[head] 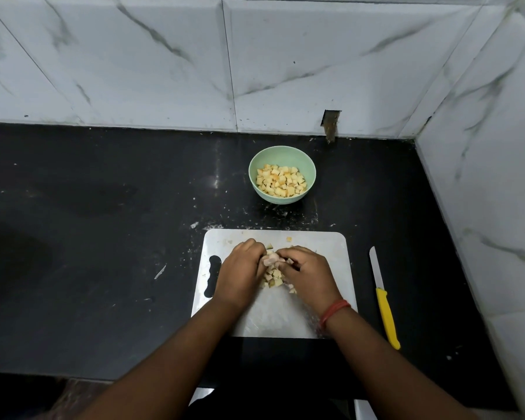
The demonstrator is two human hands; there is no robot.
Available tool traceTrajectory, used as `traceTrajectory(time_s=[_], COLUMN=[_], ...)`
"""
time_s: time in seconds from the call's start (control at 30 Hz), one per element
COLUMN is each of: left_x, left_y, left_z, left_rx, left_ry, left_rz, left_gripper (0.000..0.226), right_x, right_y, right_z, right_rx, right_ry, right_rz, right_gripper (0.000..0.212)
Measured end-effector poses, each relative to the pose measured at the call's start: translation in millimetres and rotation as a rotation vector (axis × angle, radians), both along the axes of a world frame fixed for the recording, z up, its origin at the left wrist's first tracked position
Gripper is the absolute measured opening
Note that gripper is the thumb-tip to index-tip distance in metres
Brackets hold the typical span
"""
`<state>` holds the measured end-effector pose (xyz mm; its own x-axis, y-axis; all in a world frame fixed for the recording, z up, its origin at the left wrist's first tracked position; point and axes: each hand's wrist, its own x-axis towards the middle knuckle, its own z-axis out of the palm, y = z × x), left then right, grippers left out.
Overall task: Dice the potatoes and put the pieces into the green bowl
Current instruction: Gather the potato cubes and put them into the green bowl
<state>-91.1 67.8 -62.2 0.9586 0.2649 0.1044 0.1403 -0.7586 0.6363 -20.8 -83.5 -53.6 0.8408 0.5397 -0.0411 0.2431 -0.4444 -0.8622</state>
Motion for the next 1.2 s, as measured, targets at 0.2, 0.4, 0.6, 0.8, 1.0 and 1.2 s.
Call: traceTrajectory(time_s=[0.2,0.4,0.6,0.8,1.0,1.2], left_x=[-1,25,114,179,172,140], left_y=[-3,-9,10,49,58,52], left_z=[12,54,109,112,109,102], left_rx=[-0.313,-0.613,-0.641,-0.263,-0.392,-0.883], left_ry=[-0.049,-0.115,-0.160,0.234,0.208,-0.024], left_rz=[0.135,0.195,0.200,0.166,0.154,0.231], left_gripper=[0.041,0.043,0.053,0.043,0.058,0.049], right_x=[2,27,104,159,158,124], right_y=[-7,0,45,66,59,54], right_z=[17,51,95,91,83,85], right_rx=[0.262,0.543,0.559,-0.462,-0.222,-0.037], right_ry=[0.498,0.797,0.493,-0.303,-0.314,-0.412], right_rz=[-0.111,-0.235,-0.225,0.116,-0.034,-0.078], right_gripper=[0.011,0.013,0.012,0.024,0.024,0.020])
